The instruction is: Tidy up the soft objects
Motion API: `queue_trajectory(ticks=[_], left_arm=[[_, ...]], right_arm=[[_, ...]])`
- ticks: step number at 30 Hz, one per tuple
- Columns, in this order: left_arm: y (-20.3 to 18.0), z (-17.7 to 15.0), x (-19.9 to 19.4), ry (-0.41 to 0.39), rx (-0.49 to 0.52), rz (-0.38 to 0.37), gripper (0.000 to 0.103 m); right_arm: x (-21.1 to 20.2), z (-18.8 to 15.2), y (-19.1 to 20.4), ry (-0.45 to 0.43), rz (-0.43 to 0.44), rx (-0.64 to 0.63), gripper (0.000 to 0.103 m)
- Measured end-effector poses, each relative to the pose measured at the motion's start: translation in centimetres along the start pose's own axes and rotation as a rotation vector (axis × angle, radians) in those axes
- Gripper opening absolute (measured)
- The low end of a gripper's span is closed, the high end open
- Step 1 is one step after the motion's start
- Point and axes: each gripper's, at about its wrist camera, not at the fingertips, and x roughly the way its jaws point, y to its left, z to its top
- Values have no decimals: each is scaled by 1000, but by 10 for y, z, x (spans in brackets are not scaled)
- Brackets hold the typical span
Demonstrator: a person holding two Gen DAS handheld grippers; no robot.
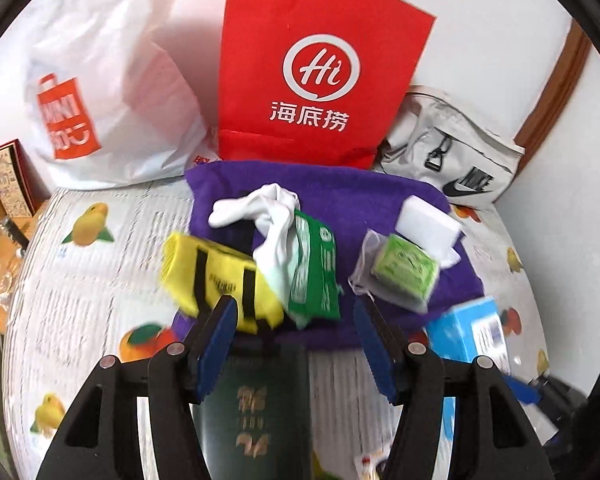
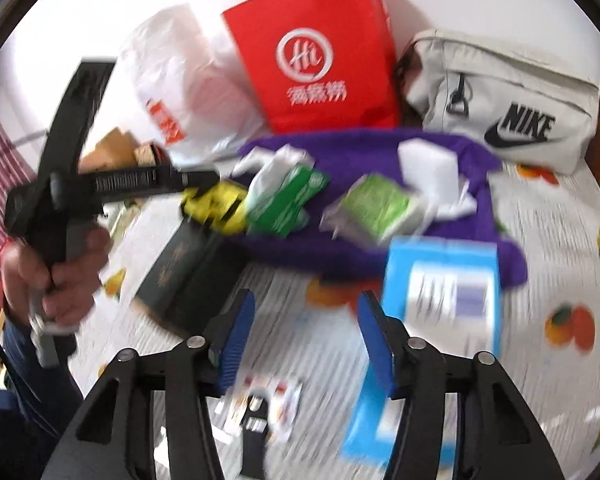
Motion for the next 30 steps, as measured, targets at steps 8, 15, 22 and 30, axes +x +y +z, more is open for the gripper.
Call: queue_trajectory(ticks=[8, 15, 22, 30], left_arm=[[15, -46, -40, -19, -14, -23, 59], [29, -82, -54, -2, -29, -34, 59], [44, -106, -57, 22, -52, -33, 59], [45, -116, -54, 41, -49, -39, 59]], right_arm=[[-7, -67, 39, 77, -21, -42, 36], [10, -105, 46, 130, -44, -14, 34], [28, -117, 50, 159, -77, -19, 34], [40, -119, 69, 103, -211, -103, 21]])
